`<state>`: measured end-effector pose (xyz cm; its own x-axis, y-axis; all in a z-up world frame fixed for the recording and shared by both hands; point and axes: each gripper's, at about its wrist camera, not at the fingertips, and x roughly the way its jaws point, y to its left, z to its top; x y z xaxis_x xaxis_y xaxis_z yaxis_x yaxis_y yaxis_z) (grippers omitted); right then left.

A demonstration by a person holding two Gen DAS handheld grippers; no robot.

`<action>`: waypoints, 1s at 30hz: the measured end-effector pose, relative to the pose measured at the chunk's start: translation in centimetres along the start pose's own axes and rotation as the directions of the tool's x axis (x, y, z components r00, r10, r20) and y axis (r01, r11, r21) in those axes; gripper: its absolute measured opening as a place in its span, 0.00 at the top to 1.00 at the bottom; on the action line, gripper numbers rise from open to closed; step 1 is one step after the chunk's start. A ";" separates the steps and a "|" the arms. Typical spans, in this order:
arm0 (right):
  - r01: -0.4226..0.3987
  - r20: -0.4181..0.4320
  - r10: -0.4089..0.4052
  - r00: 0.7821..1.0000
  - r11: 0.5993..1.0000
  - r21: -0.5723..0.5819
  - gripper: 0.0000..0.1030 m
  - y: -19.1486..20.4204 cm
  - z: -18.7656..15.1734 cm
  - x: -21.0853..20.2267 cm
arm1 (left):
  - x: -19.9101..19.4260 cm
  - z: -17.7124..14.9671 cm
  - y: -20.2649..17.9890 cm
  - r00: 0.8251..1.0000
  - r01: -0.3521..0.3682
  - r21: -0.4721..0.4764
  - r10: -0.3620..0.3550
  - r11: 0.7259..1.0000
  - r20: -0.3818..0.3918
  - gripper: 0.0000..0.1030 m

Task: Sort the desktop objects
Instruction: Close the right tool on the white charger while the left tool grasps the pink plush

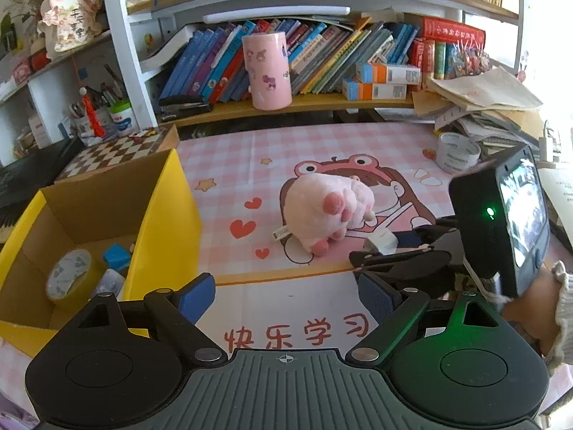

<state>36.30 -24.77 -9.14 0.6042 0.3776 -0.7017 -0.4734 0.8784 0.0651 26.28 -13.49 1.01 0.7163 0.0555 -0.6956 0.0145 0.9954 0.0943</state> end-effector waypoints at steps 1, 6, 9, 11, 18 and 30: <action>-0.001 0.005 0.001 1.000 1.000 -0.011 0.61 0.1 -0.1 -0.1 | 0.2 0.1 0.0 1.000 0.004 0.003 -0.004 1.000 -0.002 0.13; 0.027 0.020 -0.027 0.999 0.999 0.018 0.61 -0.6 -0.7 -1.0 | 1.7 1.0 -0.7 0.999 0.036 0.029 -0.036 0.999 -0.001 0.13; 0.048 0.027 -0.049 0.998 0.998 0.034 0.61 -1.3 -1.1 -2.0 | 2.9 1.8 -1.3 0.998 0.065 0.039 -0.065 0.997 0.001 0.13; 0.057 0.023 -0.058 0.998 0.997 0.044 0.61 -1.9 -1.5 -2.7 | 3.7 2.3 -1.7 0.997 0.075 0.045 -0.075 0.996 0.010 0.13; 0.082 -0.014 -0.081 0.997 0.991 0.108 0.61 -3.4 -3.2 -5.1 | 8.2 4.6 -1.9 0.994 0.108 -0.007 -0.108 0.994 -0.001 0.13; 0.109 -0.011 -0.108 0.994 0.987 0.114 0.61 -3.9 -3.8 -7.0 | 15.9 5.6 -2.6 0.989 0.114 0.061 -0.107 0.992 -0.104 0.13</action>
<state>31.48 -31.99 -7.18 0.6450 0.2771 -0.7122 -0.3284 0.9420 0.0690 41.51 -15.61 -6.32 0.6344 -0.0438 -0.7717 0.1389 0.9886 0.0580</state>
